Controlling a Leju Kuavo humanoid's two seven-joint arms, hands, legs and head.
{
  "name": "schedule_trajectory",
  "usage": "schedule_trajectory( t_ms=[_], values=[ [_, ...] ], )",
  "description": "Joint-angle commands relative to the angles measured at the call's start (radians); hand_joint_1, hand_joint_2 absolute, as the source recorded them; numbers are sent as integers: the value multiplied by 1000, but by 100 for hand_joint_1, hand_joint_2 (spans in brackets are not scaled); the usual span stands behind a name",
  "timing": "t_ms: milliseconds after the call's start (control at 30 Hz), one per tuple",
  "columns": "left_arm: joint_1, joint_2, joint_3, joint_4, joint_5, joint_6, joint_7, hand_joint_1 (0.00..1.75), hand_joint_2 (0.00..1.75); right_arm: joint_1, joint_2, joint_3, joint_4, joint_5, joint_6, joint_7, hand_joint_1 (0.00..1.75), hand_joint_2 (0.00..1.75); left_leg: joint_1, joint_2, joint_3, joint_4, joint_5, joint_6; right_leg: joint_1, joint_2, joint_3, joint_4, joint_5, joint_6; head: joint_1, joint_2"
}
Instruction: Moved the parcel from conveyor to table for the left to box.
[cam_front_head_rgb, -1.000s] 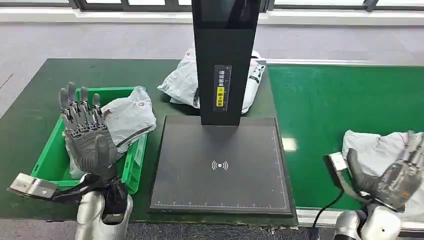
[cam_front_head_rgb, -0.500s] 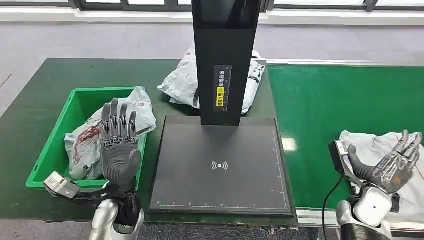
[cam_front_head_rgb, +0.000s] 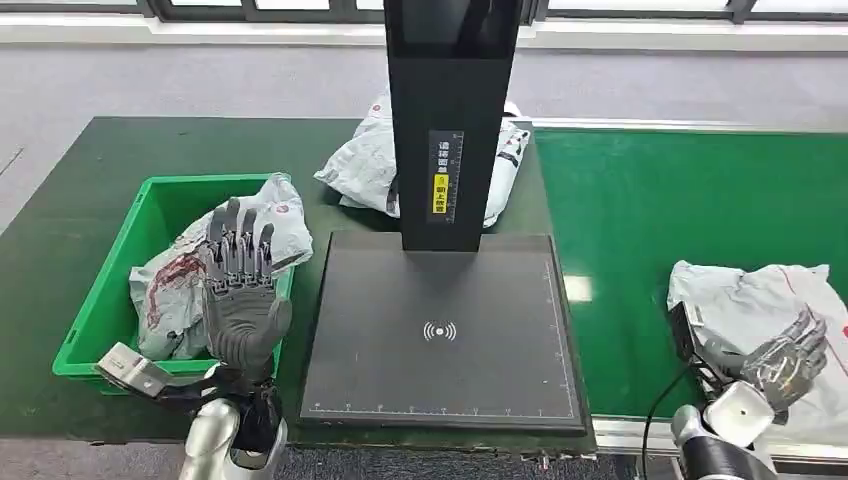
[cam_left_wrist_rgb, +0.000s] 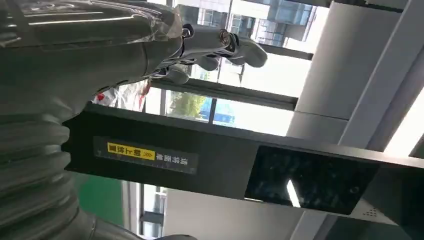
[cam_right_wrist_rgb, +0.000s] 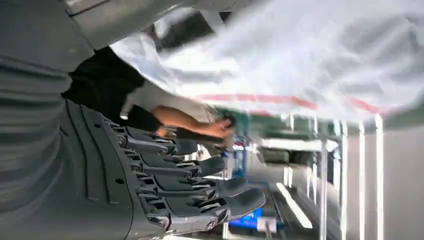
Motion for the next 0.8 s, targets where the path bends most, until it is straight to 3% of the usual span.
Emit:
schedule_trajectory(
  t_ms=[33,167,800],
  values=[
    [105,-70,-6,42,-10,5,1,0,175,-72,-5,-60,263,45,2,26,0,175,0,3,5,-3,-1,0,0,3,4,-4,0,-1,0,0],
    [101,-70,-4,50,-31,30,1,0,175,-78,-4,-91,335,37,17,44,0,175,0,3,6,-4,-1,0,0,3,5,-4,0,-1,0,0],
    [105,-70,-1,59,-49,72,1,0,175,-77,0,-70,327,45,59,85,0,175,0,4,5,-4,-1,0,0,3,5,-5,0,-1,0,0]
  ],
)
